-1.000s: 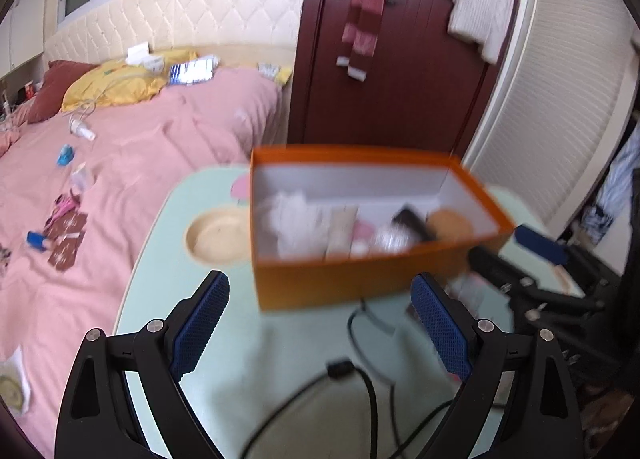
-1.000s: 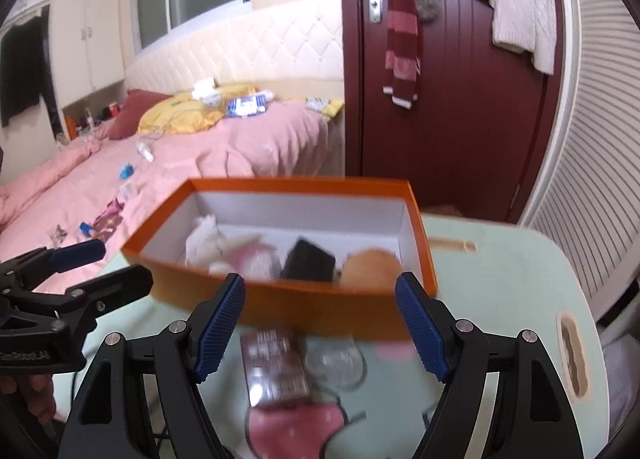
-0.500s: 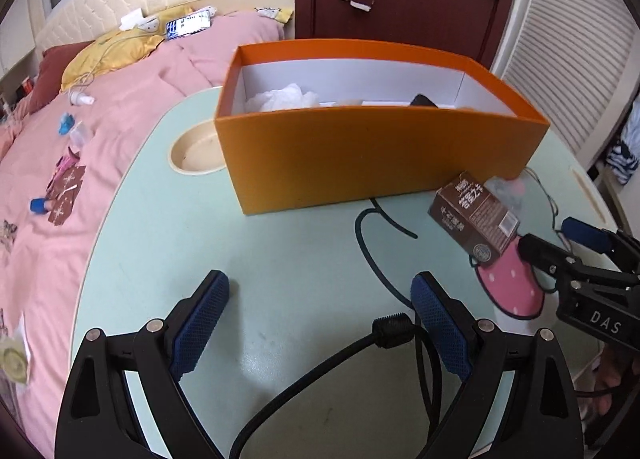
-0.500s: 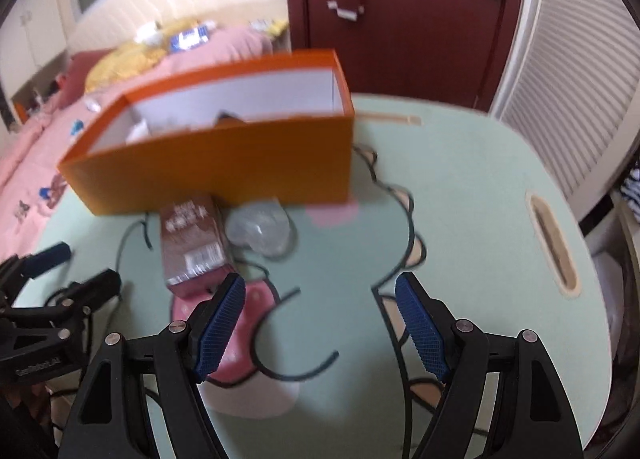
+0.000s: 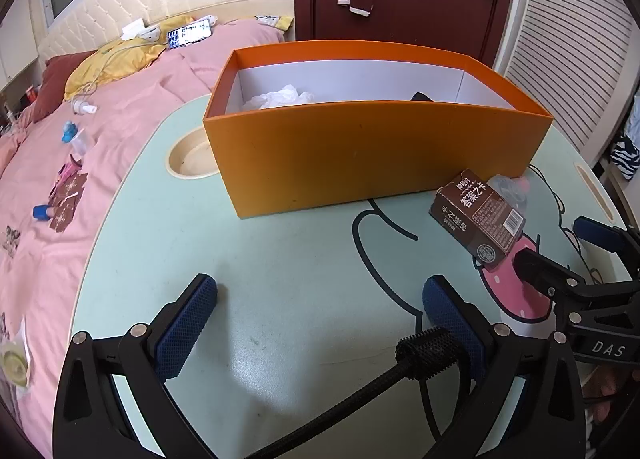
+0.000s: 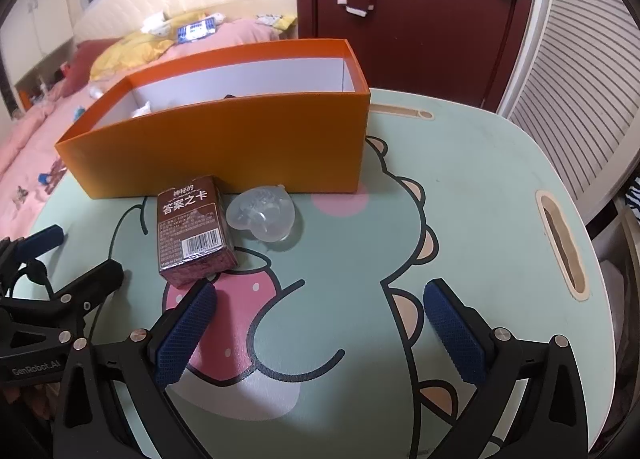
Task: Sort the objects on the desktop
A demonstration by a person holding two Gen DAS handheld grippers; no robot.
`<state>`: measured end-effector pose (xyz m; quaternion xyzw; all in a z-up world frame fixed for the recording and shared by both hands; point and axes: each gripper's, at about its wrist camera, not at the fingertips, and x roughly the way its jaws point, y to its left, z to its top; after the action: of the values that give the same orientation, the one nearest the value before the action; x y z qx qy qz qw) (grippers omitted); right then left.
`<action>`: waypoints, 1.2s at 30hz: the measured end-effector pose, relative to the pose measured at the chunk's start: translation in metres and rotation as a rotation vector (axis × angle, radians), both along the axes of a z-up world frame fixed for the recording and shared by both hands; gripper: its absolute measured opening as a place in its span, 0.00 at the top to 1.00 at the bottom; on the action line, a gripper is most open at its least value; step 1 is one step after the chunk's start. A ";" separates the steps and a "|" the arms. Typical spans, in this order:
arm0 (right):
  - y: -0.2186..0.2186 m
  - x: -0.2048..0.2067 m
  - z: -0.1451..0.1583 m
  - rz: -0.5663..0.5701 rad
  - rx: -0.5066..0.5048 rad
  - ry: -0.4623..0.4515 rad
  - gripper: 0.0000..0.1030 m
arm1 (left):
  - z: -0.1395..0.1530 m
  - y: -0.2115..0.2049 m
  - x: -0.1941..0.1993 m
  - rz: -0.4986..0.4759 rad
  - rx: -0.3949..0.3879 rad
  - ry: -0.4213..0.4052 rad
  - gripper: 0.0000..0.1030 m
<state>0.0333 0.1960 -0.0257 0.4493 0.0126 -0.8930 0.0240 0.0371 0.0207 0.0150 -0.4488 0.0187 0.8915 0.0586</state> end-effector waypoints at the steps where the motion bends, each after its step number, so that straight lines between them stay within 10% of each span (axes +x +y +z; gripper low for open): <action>1: 0.000 0.000 -0.001 0.000 0.000 0.001 0.00 | 0.000 0.000 0.000 0.000 0.000 0.001 0.00; 36: 0.035 0.003 0.006 -0.044 -0.002 -0.010 0.00 | 0.019 0.014 0.007 -0.056 -0.013 -0.009 0.06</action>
<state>0.0360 0.2308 -0.0196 0.4536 0.0015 -0.8912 0.0048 0.0437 0.0344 0.0344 -0.4523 0.0369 0.8875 0.0806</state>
